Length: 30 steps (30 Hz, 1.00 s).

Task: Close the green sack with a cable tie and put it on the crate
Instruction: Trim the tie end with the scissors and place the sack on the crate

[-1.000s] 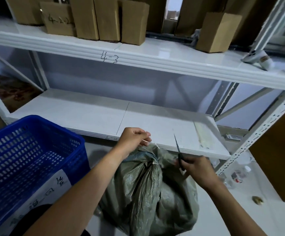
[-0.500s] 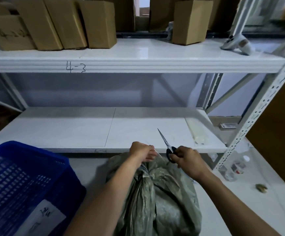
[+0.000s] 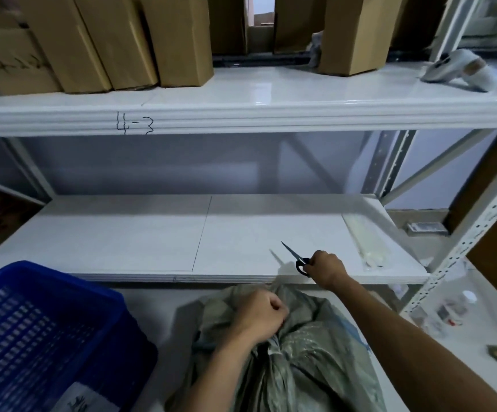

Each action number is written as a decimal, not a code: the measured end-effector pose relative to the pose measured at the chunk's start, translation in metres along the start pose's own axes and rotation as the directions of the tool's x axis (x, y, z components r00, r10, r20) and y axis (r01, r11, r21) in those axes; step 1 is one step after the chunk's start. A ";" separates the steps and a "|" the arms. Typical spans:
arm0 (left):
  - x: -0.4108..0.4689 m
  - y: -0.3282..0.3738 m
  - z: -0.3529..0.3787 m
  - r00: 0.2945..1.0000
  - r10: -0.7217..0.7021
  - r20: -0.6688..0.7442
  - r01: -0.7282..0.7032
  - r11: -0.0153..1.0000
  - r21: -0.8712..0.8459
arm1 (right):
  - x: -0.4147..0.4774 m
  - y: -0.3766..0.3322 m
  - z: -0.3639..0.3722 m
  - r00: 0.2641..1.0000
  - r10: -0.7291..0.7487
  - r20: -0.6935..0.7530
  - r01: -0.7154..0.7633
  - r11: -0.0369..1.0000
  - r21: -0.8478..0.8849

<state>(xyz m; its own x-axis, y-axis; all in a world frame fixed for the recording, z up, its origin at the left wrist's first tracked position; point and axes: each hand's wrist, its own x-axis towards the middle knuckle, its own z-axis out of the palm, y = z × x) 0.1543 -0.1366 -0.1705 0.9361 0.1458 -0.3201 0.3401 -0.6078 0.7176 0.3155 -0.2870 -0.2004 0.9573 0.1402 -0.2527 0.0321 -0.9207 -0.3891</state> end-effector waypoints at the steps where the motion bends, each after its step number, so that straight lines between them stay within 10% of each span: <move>1: -0.002 -0.004 0.004 1.000 0.008 -0.003 -0.008 1.000 0.007 | 0.009 -0.003 0.007 1.000 0.004 -0.005 -0.004 1.000 -0.026; 30: 0.041 -0.021 -0.002 0.994 -0.026 -0.102 -0.011 0.938 -0.346 | 0.052 -0.016 0.044 0.955 -0.270 -0.120 0.170 0.835 -0.523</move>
<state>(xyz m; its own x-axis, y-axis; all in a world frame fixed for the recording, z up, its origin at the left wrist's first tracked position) 0.1856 -0.1162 -0.1976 0.9312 0.2402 -0.2741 0.3400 -0.3018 0.8907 0.3524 -0.2486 -0.2464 0.9405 0.3385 -0.0300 0.3398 -0.9357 0.0951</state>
